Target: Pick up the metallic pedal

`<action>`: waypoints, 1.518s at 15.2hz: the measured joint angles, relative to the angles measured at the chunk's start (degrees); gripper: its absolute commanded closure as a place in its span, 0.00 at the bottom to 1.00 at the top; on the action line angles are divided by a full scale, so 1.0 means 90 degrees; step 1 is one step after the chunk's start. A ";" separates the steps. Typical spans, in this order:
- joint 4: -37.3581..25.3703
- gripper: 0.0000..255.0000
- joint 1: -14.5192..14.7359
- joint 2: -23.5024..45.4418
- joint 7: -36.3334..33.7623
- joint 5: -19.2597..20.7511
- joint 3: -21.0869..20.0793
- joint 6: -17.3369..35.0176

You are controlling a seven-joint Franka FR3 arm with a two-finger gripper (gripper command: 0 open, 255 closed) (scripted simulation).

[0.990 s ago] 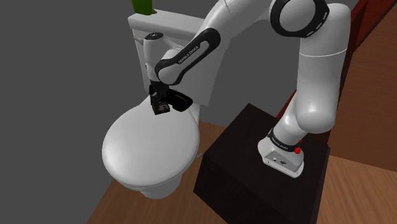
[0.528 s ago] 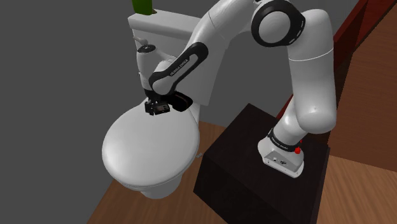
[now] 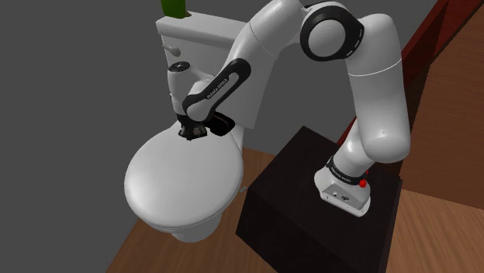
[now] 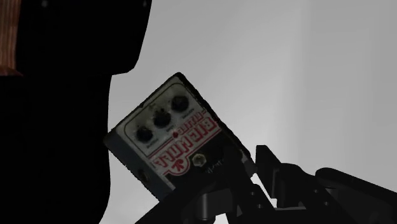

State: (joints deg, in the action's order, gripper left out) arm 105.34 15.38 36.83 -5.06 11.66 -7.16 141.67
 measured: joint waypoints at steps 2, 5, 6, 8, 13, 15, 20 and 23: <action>0.0000 1.00 0.0000 0.0001 0.0000 0.0000 0.0000 0.0002; 0.0000 1.00 0.0000 0.0001 -0.0001 0.0000 0.0000 0.0002; 0.0000 1.00 0.0000 0.0001 -0.0001 0.0001 0.0000 0.0002; -0.0001 1.00 -0.0008 -0.0022 0.0011 -0.0006 -0.0004 -0.0023; 0.0023 1.00 -0.0036 -0.0305 0.0055 -0.0068 -0.0056 -0.0280; 0.0007 1.00 -0.0062 -0.0404 0.0095 -0.0096 -0.0073 -0.0392; 0.0065 1.00 -0.0082 -0.0719 0.0128 -0.0163 -0.0125 -0.0650; 0.0037 1.00 -0.0108 -0.0887 0.0175 -0.0208 -0.0151 -0.0840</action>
